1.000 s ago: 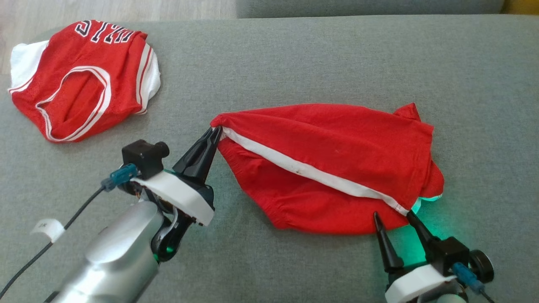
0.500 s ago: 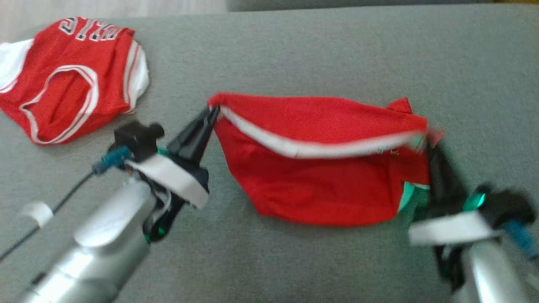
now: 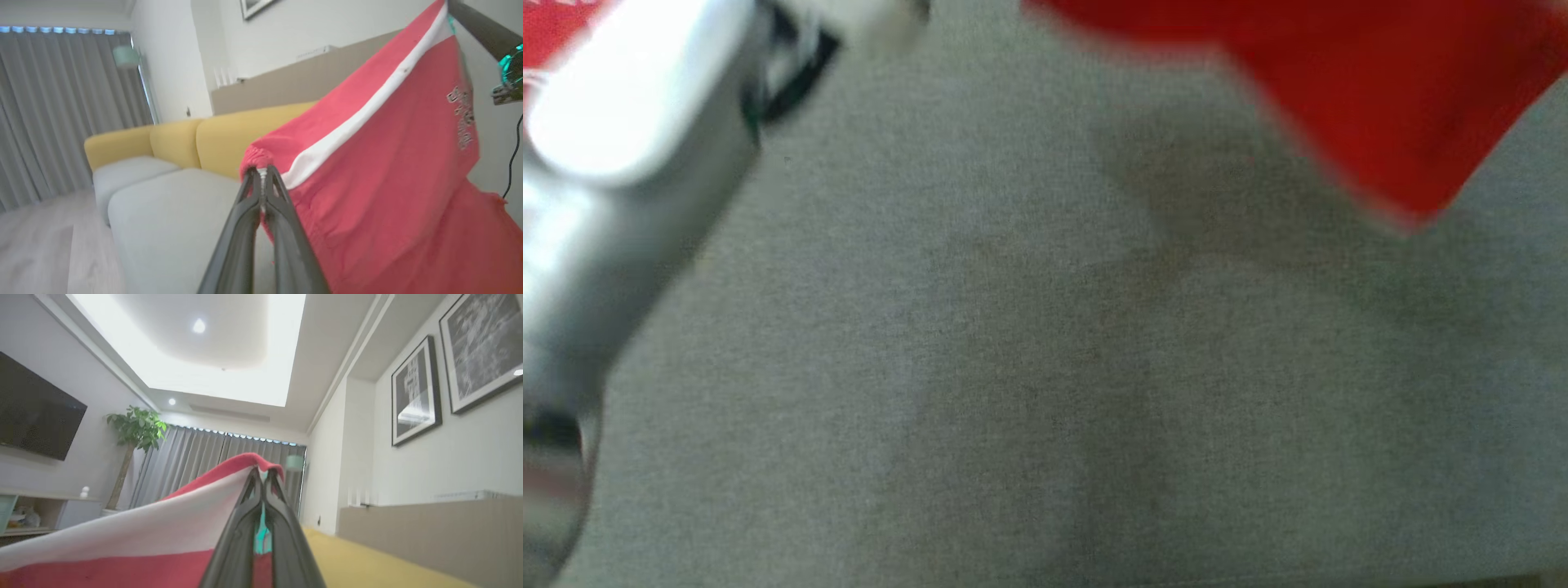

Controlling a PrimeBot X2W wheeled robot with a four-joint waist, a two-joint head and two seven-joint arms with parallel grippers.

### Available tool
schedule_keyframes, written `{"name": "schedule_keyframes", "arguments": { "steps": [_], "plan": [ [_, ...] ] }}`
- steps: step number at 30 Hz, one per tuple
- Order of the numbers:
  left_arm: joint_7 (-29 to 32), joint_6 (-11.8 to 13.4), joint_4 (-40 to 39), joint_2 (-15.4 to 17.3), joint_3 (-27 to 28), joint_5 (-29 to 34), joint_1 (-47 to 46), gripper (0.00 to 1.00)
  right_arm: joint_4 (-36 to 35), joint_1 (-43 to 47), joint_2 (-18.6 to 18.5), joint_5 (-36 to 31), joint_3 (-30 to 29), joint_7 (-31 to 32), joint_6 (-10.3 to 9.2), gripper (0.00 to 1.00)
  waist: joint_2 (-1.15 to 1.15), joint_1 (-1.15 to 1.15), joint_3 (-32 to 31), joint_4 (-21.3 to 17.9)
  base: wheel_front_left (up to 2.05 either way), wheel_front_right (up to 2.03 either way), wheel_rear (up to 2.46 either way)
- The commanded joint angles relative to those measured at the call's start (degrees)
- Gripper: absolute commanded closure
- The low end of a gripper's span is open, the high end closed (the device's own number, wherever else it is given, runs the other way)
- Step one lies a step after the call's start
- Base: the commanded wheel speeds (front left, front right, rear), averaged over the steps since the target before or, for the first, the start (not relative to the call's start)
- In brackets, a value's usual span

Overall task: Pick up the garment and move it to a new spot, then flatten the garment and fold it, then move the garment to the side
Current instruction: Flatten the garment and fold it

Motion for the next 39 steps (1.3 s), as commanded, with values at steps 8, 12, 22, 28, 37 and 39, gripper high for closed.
{"name": "schedule_keyframes", "arguments": {
  "steps": [8, 12, 22, 28, 37, 39],
  "plan": [
    [-4.4, 0.1, 0.9, 0.4, 0.9, 1.9, -5.2, 1.00, -3.2, 0.8, -2.5, -0.1, -1.9, -0.1, -0.04, 1.00, 0.00, -0.03, 2.3, -0.2, 0.00, 0.00, 0.00],
    [-4.5, 0.2, -2.3, 1.5, 2.6, 3.0, 3.0, 1.00, -4.2, 9.9, -1.3, 0.6, -2.7, -0.1, -0.04, 1.00, 0.00, -0.03, 1.3, -0.1, 0.00, 0.00, 0.00],
    [-4.5, 2.4, -15.0, 3.0, 8.0, 13.3, 41.5, 1.00, -8.3, 45.8, 6.1, 3.5, -6.1, -0.1, -0.04, 1.00, 0.00, -0.03, -4.4, -1.0, 0.00, 0.00, 0.00],
    [-4.5, 4.5, -18.1, 2.9, 9.2, 17.0, 58.6, 1.00, -14.5, 61.9, 7.2, 5.6, -7.1, 3.5, -0.04, 1.00, 0.00, -0.03, -6.7, -2.4, 0.00, 0.00, 0.00],
    [-4.5, 3.2, -23.6, 0.0, 14.0, 16.5, 64.6, 1.00, -21.1, 62.9, 4.6, 8.6, -8.7, 8.3, -0.04, 1.00, 0.00, -0.03, -7.7, -1.5, 0.00, 0.00, 0.00],
    [-4.5, 2.3, -23.0, -1.0, 14.2, 15.6, 62.3, 1.00, -19.3, 59.1, 3.6, 8.6, -7.3, 9.8, -0.04, 1.00, 0.00, -0.03, -7.4, -0.7, 0.00, 0.00, 0.00]
  ]
}}
